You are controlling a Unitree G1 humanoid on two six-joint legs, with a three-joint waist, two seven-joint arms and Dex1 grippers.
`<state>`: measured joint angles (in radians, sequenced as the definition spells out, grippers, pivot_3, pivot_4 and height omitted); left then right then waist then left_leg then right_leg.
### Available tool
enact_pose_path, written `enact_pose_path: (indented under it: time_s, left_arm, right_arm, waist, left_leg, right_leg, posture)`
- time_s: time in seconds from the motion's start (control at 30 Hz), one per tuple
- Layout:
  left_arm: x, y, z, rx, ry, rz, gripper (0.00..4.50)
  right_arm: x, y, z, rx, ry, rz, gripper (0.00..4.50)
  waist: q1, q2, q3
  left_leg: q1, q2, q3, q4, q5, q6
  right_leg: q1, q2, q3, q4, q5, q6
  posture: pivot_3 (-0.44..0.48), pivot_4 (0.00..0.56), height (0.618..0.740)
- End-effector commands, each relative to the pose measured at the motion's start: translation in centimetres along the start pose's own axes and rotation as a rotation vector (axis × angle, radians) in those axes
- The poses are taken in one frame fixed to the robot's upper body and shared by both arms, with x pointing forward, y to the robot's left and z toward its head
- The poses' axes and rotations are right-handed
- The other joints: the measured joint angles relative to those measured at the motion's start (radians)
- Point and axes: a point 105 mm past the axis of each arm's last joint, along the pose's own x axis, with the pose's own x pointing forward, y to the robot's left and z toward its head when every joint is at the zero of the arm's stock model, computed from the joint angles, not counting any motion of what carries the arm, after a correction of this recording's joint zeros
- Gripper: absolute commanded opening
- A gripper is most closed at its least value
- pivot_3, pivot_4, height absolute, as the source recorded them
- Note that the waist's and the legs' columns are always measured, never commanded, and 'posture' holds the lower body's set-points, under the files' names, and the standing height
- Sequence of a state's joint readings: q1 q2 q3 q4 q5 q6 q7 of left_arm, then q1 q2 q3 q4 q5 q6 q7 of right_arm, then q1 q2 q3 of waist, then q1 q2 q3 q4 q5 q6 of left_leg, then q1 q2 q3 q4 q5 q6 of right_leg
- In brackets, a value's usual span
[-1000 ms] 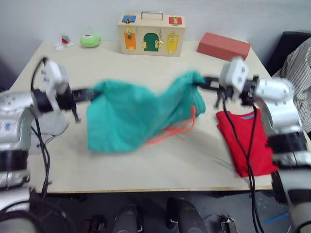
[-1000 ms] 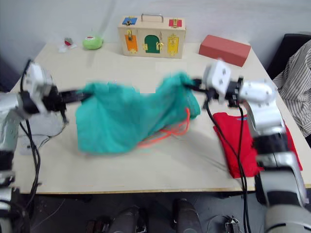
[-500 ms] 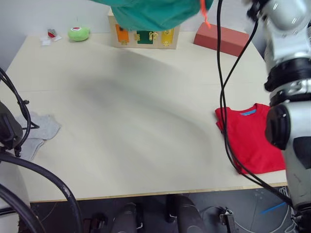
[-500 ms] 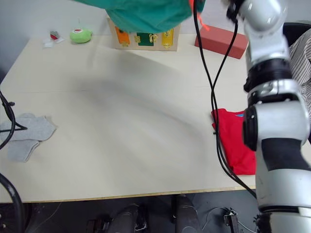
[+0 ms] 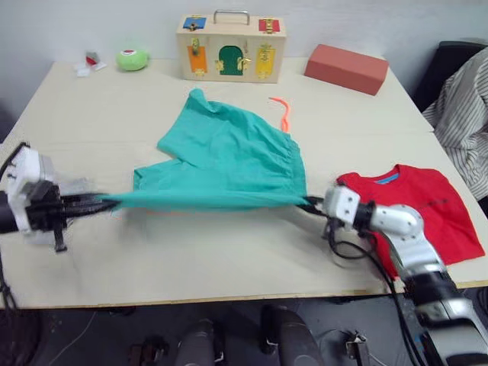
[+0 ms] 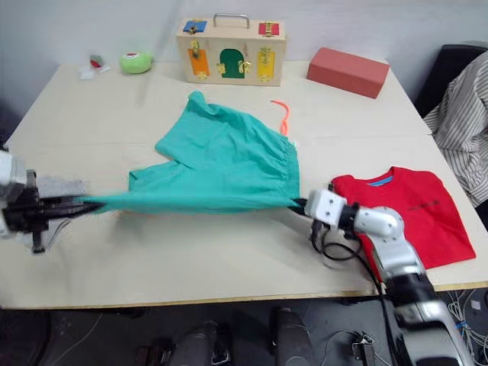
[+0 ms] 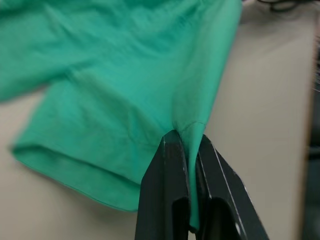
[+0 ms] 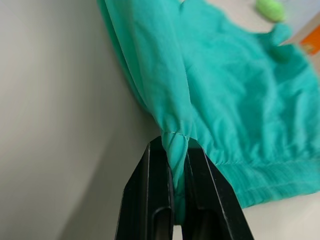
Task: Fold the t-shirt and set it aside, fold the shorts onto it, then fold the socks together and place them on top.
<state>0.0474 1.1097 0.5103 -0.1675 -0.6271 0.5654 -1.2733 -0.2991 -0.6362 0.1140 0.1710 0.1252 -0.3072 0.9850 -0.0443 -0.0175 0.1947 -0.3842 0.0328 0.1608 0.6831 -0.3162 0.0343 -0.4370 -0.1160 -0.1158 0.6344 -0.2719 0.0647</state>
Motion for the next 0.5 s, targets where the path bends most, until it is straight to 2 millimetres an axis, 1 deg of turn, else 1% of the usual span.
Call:
enact_pose_path:
  time_s: [0.03, 0.07, 0.13, 0.2, 0.27, 0.33, 0.4, 0.43, 0.5]
  left_arm:
    - [0.0, -1.8, 0.6, -0.075, -0.017, -0.029, 0.12]
    - [0.0, -2.1, 0.4, -0.108, -0.021, -0.031, 0.12]
    - [-0.1, -3.2, -1.3, -0.182, 0.047, -0.059, 0.12]
    - [-0.1, -5.0, -2.9, -0.279, 0.095, -0.118, 0.12]
    - [-0.2, -5.7, -3.5, -0.33, 0.099, -0.141, 0.12]
    - [-0.4, -6.2, -4.1, -0.351, 0.124, -0.159, 0.12]
    - [-0.5, -6.3, -4.3, -0.354, 0.129, -0.176, 0.12]
    - [-0.5, -6.1, -4.1, -0.339, 0.125, -0.176, 0.12]
    - [-0.1, -5.1, -3.2, -0.275, 0.087, -0.171, 0.12]
  right_arm:
    - [-1.8, 0.5, 0.2, -0.036, 0.042, -0.005, 0.0]
    - [-2.2, 0.9, -0.1, -0.036, 0.063, 0.001, 0.0]
    - [-3.2, 1.8, -0.4, -0.021, 0.08, -0.007, 0.0]
    - [-4.1, 3.5, 0.4, -0.001, 0.04, 0.032, 0.0]
    - [-4.6, 5.0, 1.1, 0.002, 0.014, 0.085, 0.0]
    - [-5.0, 6.4, 1.2, 0.028, 0.028, 0.147, 0.0]
    - [-5.5, 7.0, 1.2, 0.069, 0.05, 0.154, 0.0]
    - [-5.7, 7.1, 1.3, 0.094, 0.051, 0.142, 0.0]
    - [-5.9, 7.2, 1.7, 0.139, 0.032, 0.121, 0.0]
  waist:
    - [0.011, 0.0, 0.0]
    - [0.016, 0.0, 0.0]
    - [0.019, -0.001, -0.001]
    - [0.018, 0.0, -0.001]
    - [0.018, -0.001, -0.001]
    - [0.018, -0.001, -0.001]
    - [0.018, -0.001, -0.001]
    - [0.019, -0.001, -0.001]
    - [0.022, -0.002, -0.001]
  left_leg:
    - [0.0, 0.0, -0.001, 0.0, -0.003, -0.005]
    - [0.0, 0.0, -0.001, 0.0, -0.003, -0.006]
    - [0.002, 0.0, -0.002, 0.0, -0.004, -0.007]
    - [0.005, 0.001, -0.002, -0.001, -0.005, -0.01]
    - [0.01, 0.003, -0.002, -0.003, -0.004, -0.009]
    - [0.012, 0.007, -0.002, -0.003, -0.005, -0.01]
    - [0.013, 0.008, -0.002, -0.003, -0.007, -0.012]
    - [0.014, 0.008, -0.002, -0.003, -0.009, -0.016]
    - [0.014, 0.009, -0.002, -0.003, -0.01, -0.017]
  right_leg:
    - [0.0, 0.0, 0.0, 0.0, 0.001, 0.0]
    - [0.0, -0.001, 0.0, 0.0, 0.002, -0.001]
    - [0.002, -0.001, 0.0, 0.001, 0.001, -0.003]
    - [0.004, -0.001, 0.0, 0.002, -0.001, -0.006]
    - [0.007, 0.0, -0.001, 0.004, -0.007, -0.008]
    - [0.009, 0.002, -0.004, 0.004, -0.009, -0.011]
    - [0.009, 0.003, -0.005, 0.005, -0.01, -0.012]
    - [0.009, 0.003, -0.005, 0.006, -0.011, -0.013]
    - [0.009, 0.003, -0.005, 0.007, -0.011, -0.014]
  posture:
    - [0.0, 0.15, 0.74]
    - [0.0, 0.15, 0.74]
    - [0.0, 0.15, 0.74]
    - [0.0, 0.15, 0.74]
    - [0.0, 0.15, 0.74]
    - [0.0, 0.15, 0.74]
    - [0.0, 0.15, 0.74]
    - [0.0, 0.15, 0.74]
    - [0.0, 0.15, 0.74]
